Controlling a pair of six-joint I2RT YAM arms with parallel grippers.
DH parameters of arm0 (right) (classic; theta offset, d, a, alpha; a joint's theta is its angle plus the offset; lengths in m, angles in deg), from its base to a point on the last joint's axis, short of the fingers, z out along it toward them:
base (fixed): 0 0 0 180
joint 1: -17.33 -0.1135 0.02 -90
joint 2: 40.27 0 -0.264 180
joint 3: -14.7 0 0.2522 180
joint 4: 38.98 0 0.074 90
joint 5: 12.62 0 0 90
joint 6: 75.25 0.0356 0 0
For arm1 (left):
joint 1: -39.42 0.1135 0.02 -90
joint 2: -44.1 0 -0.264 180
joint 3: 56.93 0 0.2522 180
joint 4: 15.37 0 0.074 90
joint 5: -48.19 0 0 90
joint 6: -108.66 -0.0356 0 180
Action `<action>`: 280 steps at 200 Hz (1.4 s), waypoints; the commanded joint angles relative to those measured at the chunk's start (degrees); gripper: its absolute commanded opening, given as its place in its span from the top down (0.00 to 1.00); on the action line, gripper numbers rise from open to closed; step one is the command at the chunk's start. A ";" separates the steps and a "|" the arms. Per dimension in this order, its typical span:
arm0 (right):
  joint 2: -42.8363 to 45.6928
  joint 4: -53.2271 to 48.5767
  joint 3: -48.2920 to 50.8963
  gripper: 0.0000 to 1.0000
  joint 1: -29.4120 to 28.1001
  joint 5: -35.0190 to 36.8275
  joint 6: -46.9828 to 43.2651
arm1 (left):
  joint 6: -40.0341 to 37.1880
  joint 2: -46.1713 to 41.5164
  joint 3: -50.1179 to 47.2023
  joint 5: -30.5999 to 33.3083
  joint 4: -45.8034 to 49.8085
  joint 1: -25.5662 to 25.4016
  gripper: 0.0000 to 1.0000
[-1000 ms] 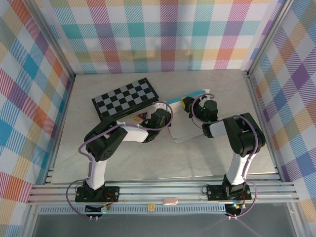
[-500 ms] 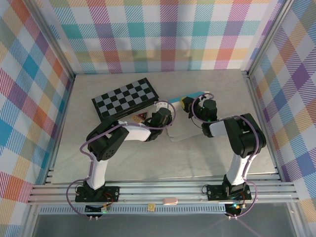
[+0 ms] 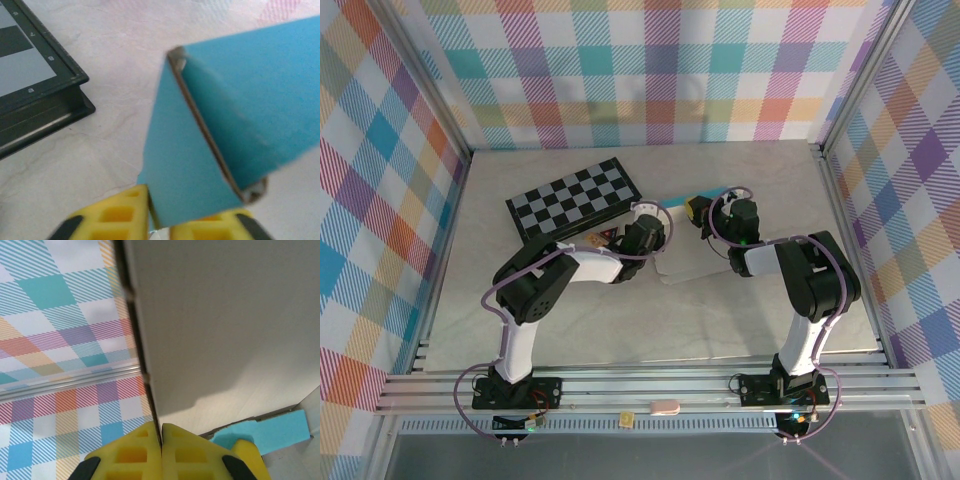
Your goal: Fold the paper box
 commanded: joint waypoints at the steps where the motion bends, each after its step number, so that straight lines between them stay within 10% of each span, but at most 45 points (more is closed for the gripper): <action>1: -0.54 -8.73 0.30 1.00 -2.12 -5.06 0.66 | -0.89 0.35 1.81 -4.85 -6.67 0.88 0.99; 61: -0.54 -11.41 -1.12 1.00 -3.45 -4.24 1.06 | 1.27 0.86 4.72 -5.73 -1.23 0.88 1.00; 131: 4.95 -20.88 -3.78 1.00 -4.19 2.17 0.99 | 15.20 -0.75 16.27 7.33 31.76 1.04 1.00; 196: 5.70 -35.70 -8.85 1.00 -5.56 3.99 1.80 | 11.86 -1.43 12.30 2.35 25.22 1.44 1.00; 280: 4.89 -42.68 -11.36 1.00 -6.46 6.96 3.64 | 20.07 6.25 27.13 11.40 56.20 2.40 1.00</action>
